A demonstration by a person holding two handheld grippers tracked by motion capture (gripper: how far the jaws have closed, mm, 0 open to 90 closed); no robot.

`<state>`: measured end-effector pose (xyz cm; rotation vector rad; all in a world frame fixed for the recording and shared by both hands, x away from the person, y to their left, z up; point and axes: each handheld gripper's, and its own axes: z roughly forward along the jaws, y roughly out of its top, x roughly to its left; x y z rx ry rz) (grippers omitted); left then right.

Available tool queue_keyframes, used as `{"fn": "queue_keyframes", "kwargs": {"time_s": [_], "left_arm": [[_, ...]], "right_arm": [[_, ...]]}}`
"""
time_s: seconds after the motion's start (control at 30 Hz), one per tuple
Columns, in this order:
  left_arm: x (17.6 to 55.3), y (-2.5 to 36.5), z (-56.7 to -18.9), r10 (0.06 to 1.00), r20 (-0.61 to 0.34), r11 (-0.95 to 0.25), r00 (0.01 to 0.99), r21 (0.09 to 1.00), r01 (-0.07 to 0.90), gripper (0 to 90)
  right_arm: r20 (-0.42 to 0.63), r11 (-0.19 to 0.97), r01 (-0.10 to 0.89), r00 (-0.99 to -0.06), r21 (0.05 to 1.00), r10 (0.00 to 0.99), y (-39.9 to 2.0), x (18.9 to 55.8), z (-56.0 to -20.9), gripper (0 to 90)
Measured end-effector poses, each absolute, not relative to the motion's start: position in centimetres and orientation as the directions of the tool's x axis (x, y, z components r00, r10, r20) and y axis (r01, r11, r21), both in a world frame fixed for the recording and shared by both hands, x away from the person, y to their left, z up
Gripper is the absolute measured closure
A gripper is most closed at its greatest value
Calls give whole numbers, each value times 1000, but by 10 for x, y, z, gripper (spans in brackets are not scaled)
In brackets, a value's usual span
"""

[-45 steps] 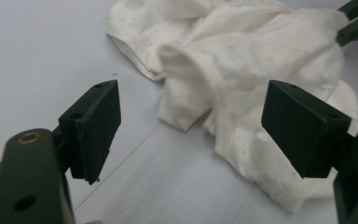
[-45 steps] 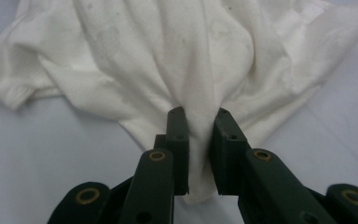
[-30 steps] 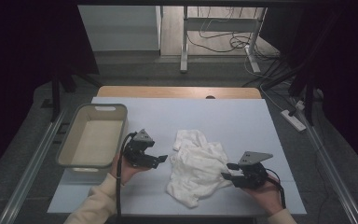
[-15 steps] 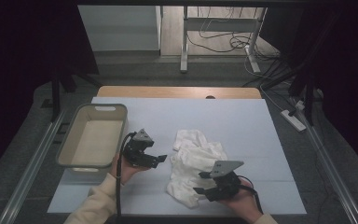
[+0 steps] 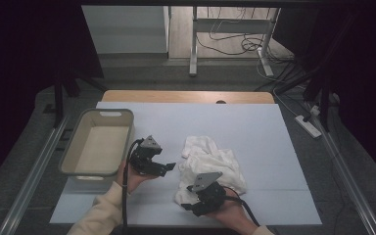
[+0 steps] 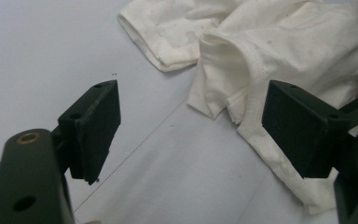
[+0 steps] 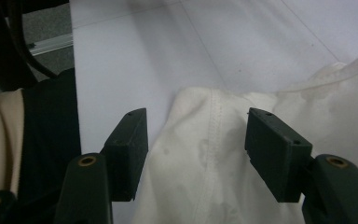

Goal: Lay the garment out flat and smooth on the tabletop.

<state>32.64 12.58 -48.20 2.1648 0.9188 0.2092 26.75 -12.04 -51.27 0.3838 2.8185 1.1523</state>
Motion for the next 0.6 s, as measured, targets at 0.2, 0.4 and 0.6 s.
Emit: {"fn": "queue_keyframes", "kwargs": {"time_s": [0.2, 0.4, 0.6], "left_arm": [[326, 126, -482, 675, -133, -449, 725, 706, 547, 202], [327, 126, -483, 672, -129, -457, 729, 703, 546, 201], [327, 126, -483, 674, -128, -457, 728, 702, 546, 201]], "right_arm": [[23, 692, 200, -966, 693, 256, -116, 266, -516, 379], [2, 733, 182, -971, 655, 240, -108, 264, -524, 388], [-54, 753, 150, -970, 641, 239, -110, 262, -524, 714]]}}
